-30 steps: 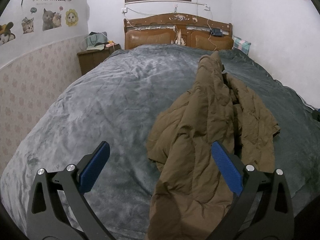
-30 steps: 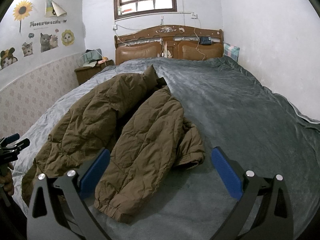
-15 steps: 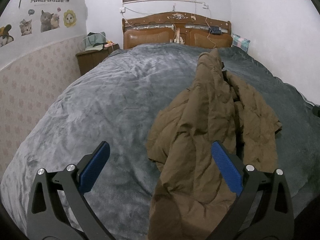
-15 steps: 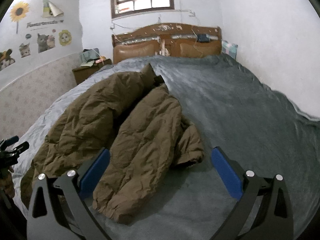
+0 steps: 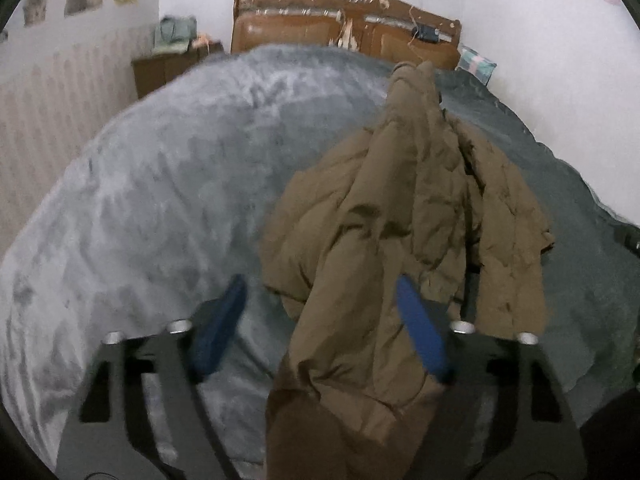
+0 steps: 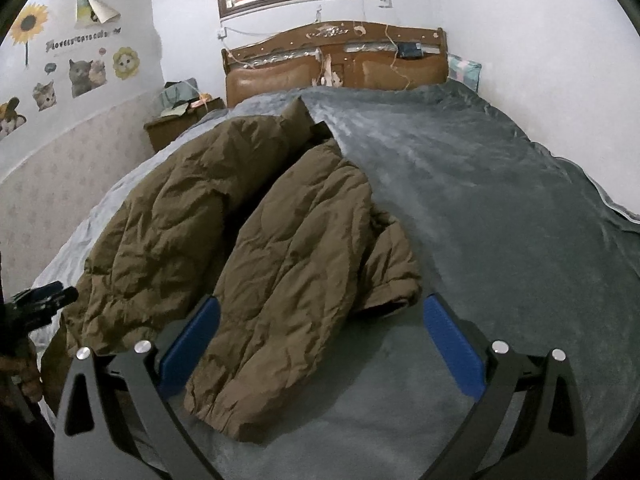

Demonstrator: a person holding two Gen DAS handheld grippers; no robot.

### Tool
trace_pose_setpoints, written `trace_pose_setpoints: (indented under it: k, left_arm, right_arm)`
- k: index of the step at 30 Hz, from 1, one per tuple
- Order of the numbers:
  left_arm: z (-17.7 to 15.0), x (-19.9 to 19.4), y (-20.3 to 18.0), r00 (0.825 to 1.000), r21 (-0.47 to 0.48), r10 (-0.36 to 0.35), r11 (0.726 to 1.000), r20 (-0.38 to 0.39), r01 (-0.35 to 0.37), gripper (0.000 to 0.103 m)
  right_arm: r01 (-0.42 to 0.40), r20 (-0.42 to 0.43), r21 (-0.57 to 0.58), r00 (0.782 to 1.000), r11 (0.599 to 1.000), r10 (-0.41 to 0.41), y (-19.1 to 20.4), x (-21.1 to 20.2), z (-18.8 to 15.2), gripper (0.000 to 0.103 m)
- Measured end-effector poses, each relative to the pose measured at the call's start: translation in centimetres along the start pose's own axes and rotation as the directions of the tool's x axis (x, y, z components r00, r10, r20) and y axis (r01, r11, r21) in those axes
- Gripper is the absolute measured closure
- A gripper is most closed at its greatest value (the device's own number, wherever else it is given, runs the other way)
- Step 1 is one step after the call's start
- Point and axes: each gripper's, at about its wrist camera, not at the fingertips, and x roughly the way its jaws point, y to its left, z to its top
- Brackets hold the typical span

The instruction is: Fold large clothes

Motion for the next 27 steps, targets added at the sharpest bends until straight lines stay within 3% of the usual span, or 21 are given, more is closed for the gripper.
trace_pose_setpoints:
  k: [1,2,3,4,6,10,16,22,23,26,27]
  left_arm:
    - [-0.2,0.5,0.1,1.0,0.0,-0.008,1.0,-0.027,0.008,0.061]
    - [-0.4,1.0,0.1,0.998,0.005,-0.018,1.0,-0.054,0.019,0.068]
    - [-0.5,1.5,0.1,0.996,0.005,-0.033,0.999,-0.079,0.034,0.085]
    - [-0.7,1.8,0.1,0.995,0.005,-0.044,0.999,-0.093,0.044,0.095]
    - [-0.9,1.8,0.1,0.994,0.006,-0.047,0.999,-0.095,0.048,0.099]
    - [0.0,0.7,1.5,0.999,-0.047,-0.023,0.999,-0.036,0.021,0.101]
    - [1.6,-1.1,5.4,0.996,-0.16,0.055,0.986,0.066,-0.044,0.101]
    - [1.7,-1.1,6.2,0.995,-0.181,0.056,0.983,0.082,-0.04,0.101]
    - [1.5,-1.1,6.2,0.995,-0.183,0.057,0.982,0.082,-0.041,0.101]
    - [1.6,-0.8,6.3,0.995,-0.19,0.061,0.981,0.077,-0.045,0.101]
    - [1.6,-0.7,6.3,0.995,-0.192,0.062,0.98,0.073,-0.047,0.101]
  right_arm:
    - [-0.001,-0.005,-0.003,1.0,1.0,0.001,0.1,0.2,-0.1,0.002]
    - [-0.004,-0.011,0.0,1.0,1.0,0.004,0.1,0.4,-0.1,0.002]
    - [-0.01,-0.01,0.009,1.0,1.0,0.01,0.1,0.6,-0.1,0.002]
    - [-0.011,-0.015,0.012,1.0,1.0,0.011,0.1,0.7,-0.1,0.002]
    - [-0.019,-0.011,0.024,1.0,1.0,0.019,0.3,0.9,0.0,0.002]
    - [-0.022,-0.037,0.023,0.999,0.999,0.022,1.0,2.1,-0.1,0.002]
    - [-0.024,-0.145,0.039,0.989,0.999,0.029,3.8,7.0,-1.1,0.002]
    - [-0.021,-0.22,0.038,0.975,0.999,0.029,7.2,11.9,-3.8,0.002]
    - [-0.015,-0.254,0.055,0.967,0.998,0.028,7.2,12.3,-4.3,0.006]
    - [0.023,-0.329,0.08,0.944,0.997,0.005,7.2,14.4,-5.8,0.043]
    - [0.033,-0.357,0.073,0.934,0.997,-0.005,7.2,15.2,-6.4,0.047]
